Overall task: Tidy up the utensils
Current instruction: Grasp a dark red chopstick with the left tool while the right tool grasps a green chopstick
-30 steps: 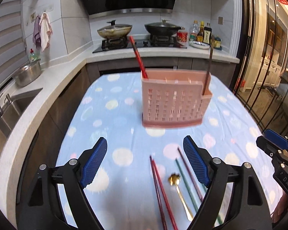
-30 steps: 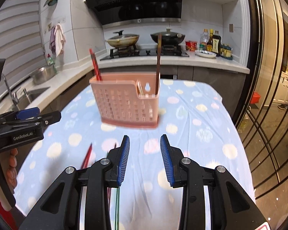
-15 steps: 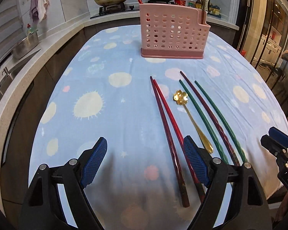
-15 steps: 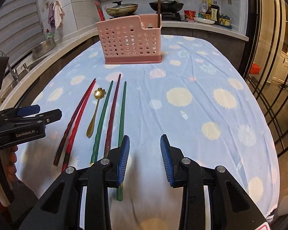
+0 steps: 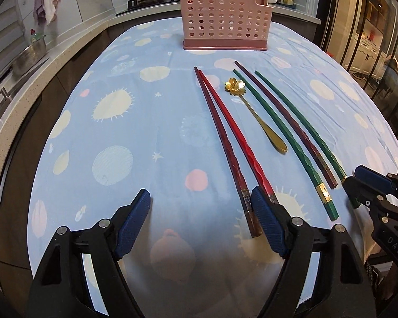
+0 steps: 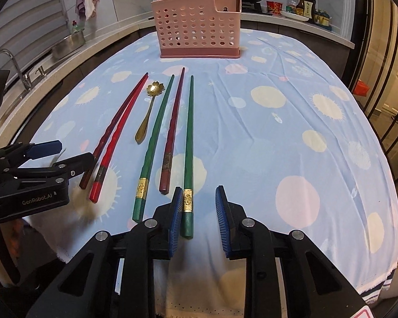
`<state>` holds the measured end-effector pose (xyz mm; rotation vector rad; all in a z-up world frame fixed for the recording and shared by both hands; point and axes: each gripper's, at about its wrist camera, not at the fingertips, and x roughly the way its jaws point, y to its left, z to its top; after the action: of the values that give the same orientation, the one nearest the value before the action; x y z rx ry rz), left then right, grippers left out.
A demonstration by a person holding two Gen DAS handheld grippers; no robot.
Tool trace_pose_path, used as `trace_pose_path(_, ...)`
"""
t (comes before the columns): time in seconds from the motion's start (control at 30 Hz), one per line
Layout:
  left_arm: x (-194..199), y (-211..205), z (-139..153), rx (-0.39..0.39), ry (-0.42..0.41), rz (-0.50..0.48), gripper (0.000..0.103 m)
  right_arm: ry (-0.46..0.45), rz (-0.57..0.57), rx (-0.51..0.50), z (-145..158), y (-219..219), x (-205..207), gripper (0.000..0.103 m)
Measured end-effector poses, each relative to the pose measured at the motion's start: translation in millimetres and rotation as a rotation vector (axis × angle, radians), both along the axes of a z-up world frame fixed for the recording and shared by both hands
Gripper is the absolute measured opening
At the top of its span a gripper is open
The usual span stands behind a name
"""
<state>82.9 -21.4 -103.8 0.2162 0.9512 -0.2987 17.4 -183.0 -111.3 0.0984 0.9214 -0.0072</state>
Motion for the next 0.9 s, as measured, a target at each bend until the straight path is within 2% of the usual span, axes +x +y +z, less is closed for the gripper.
trace_pose_path(0.33, -5.1, -4.8, -5.8, -0.019, 0.019, -0.025, 0.057, -0.003, -0.006, -0.004, -4.4, -1.4, -1.1, 0.013)
trace_pose_path(0.4, -6.2, -4.9, -4.8, -0.026, 0.019, -0.031, 0.050, -0.005, -0.004, -0.006, -4.7, -1.4, -1.2, 0.008)
trace_pose_path(0.53, -6.4, -2.7, -2.4, -0.049, 0.027, -0.043, 0.027, -0.005, -0.008, 0.002, -4.6, -3.3, -2.0, 0.007)
trace_pose_path(0.67, -5.3, 1.4, -1.6, -0.090, 0.055, -0.048, 0.014, -0.005, -0.010, 0.005, -3.9, -4.8, -2.0, 0.007)
trace_pose_path(0.77, -5.1, 3.5, -1.1, -0.109, 0.068, -0.054, 0.009, -0.005, -0.014, 0.008, -2.8, -7.1, -2.4, 0.007)
trace_pose_path(0.9, -5.2, 4.1, 0.4, -0.123, 0.082, -0.060, 0.009, -0.014, -0.020, 0.011, 2.2, -10.0, -3.9, 0.007)
